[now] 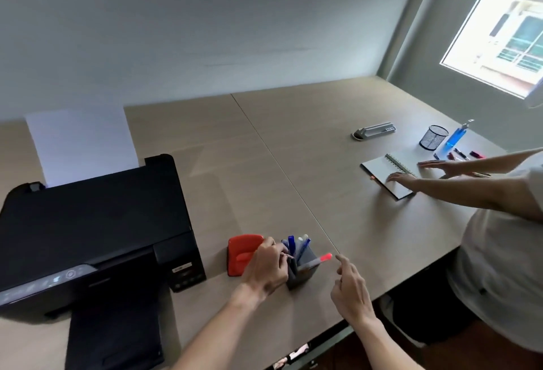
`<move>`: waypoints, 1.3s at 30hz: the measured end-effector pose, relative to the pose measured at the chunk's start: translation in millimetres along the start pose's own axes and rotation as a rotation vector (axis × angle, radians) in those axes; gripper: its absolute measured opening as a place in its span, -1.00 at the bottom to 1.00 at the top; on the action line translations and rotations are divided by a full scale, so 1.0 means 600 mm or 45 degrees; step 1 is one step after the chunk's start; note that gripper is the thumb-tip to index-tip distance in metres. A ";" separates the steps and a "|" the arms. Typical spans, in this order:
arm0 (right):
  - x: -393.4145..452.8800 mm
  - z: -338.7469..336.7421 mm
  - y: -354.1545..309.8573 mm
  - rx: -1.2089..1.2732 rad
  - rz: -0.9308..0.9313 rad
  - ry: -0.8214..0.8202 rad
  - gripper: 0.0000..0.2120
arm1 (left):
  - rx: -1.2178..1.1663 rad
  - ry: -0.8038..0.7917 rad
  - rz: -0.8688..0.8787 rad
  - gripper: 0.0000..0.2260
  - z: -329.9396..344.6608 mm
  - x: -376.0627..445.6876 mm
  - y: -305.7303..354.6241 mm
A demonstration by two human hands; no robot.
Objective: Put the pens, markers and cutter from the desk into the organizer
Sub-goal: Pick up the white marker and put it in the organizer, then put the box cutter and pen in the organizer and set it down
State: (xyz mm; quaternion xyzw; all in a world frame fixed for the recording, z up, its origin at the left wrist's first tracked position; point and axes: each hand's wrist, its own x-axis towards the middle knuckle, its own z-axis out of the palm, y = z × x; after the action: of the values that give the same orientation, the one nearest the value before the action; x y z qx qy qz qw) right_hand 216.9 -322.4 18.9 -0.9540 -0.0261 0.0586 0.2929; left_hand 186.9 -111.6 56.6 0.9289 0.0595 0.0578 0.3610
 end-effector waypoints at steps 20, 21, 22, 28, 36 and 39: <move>-0.064 0.144 -0.148 -0.172 -0.458 -0.529 -0.87 | -0.074 0.162 -0.147 -0.86 -0.063 -0.171 -0.172; -0.075 0.163 -0.175 -0.161 -0.538 -0.535 -0.87 | -0.078 0.187 -0.192 -0.86 -0.082 -0.198 -0.191; -0.087 0.182 -0.204 -0.148 -0.606 -0.549 -0.88 | -0.084 0.220 -0.240 -0.86 -0.102 -0.227 -0.211; -0.173 0.294 -0.366 -0.127 -0.940 -0.741 -0.89 | -0.036 0.541 -0.478 -0.85 -0.221 -0.399 -0.325; -0.301 0.417 -0.523 -0.289 -1.114 -0.876 -0.67 | 0.228 0.845 -1.131 -0.84 -0.305 -0.550 -0.476; -0.339 0.451 -0.561 -0.526 -1.171 -0.869 -0.52 | 0.322 0.611 -1.343 -0.65 -0.312 -0.557 -0.519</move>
State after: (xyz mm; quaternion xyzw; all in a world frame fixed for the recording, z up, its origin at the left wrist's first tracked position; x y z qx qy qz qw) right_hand -24.7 89.5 5.2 -0.8093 -0.5388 0.2223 0.0723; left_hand -192.1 189.7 -38.6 0.7708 0.5994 0.0713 0.2039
